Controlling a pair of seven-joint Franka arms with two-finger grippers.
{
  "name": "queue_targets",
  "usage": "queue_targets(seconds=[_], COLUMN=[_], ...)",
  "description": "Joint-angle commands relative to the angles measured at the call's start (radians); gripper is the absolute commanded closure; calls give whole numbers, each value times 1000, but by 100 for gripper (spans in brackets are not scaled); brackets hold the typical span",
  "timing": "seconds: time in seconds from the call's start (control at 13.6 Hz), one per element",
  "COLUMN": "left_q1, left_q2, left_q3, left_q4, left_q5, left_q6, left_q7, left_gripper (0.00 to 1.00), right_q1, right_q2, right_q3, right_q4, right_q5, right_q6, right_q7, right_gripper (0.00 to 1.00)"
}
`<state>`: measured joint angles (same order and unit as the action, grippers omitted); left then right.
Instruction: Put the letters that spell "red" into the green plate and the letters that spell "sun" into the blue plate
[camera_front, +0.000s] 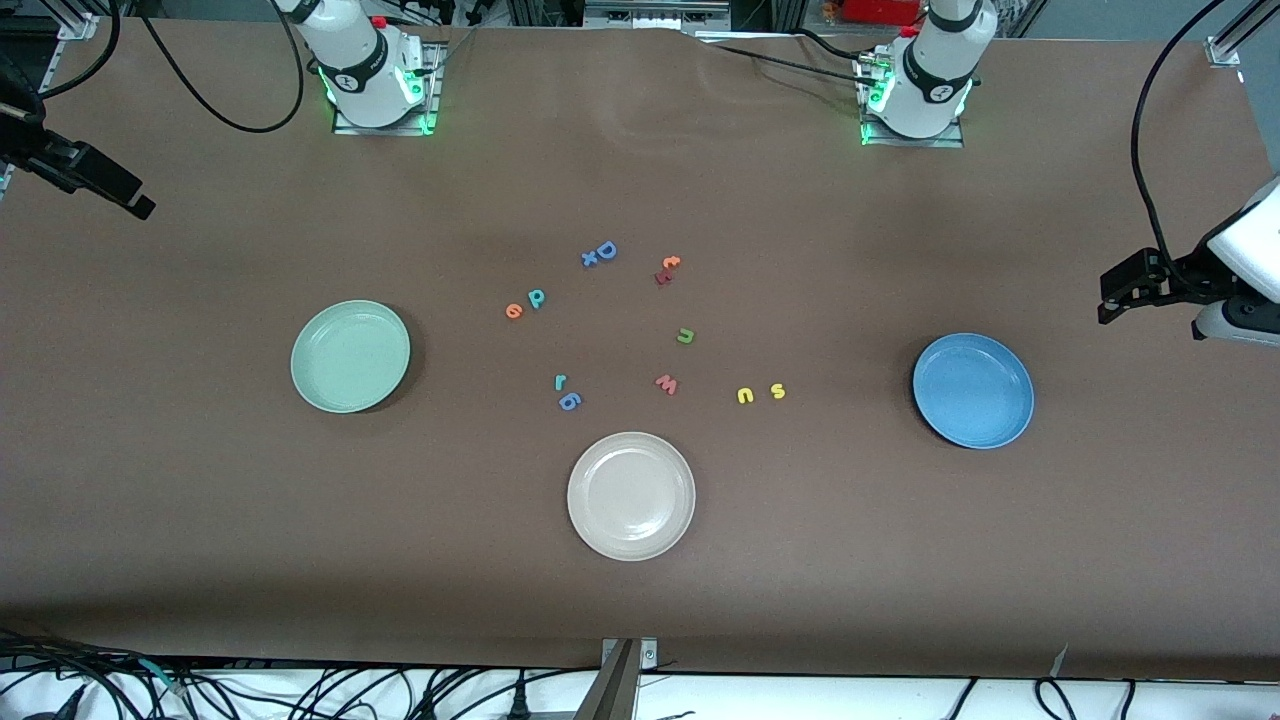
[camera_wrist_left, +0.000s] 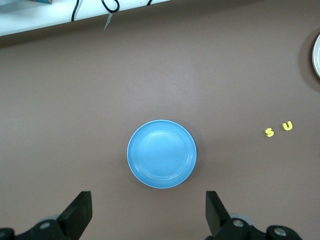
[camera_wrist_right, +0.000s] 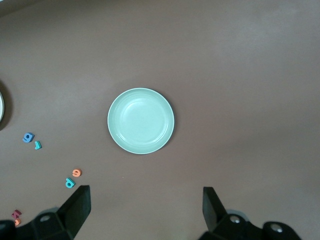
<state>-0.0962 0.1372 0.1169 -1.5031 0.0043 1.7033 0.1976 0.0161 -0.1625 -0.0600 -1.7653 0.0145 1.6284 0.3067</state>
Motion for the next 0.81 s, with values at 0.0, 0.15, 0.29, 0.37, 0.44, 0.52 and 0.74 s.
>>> queue_targets(seconds=[0.0, 0.15, 0.29, 0.37, 0.44, 0.52, 0.74], left_q1=[3, 3, 3, 3, 3, 3, 3], left_q2=[-24, -22, -22, -22, -22, -22, -22], left_q3=[-5, -5, -5, -5, -5, -5, -5], left_q4=[-22, -22, -22, -22, -22, -22, -22], left_q5=[26, 26, 26, 26, 26, 26, 26], left_q6=[-7, -14, -19, -22, -24, -25, -25], left_q7=[16, 16, 16, 16, 16, 16, 16], left_gripper=[0, 0, 0, 0, 0, 0, 0], right_q1=[-2, -2, -2, -2, -2, -4, -4], right_q2=[6, 6, 6, 6, 6, 6, 6], right_q3=[5, 5, 3, 3, 3, 3, 2], right_q4=[18, 12, 12, 10, 10, 9, 9], right_q5=[-18, -18, -19, -19, -19, -19, -19], right_q6=[-10, -6, -2, -2, -2, -5, -9], right_q7=[12, 14, 14, 12, 12, 12, 12], right_gripper=[1, 0, 0, 0, 0, 0, 0])
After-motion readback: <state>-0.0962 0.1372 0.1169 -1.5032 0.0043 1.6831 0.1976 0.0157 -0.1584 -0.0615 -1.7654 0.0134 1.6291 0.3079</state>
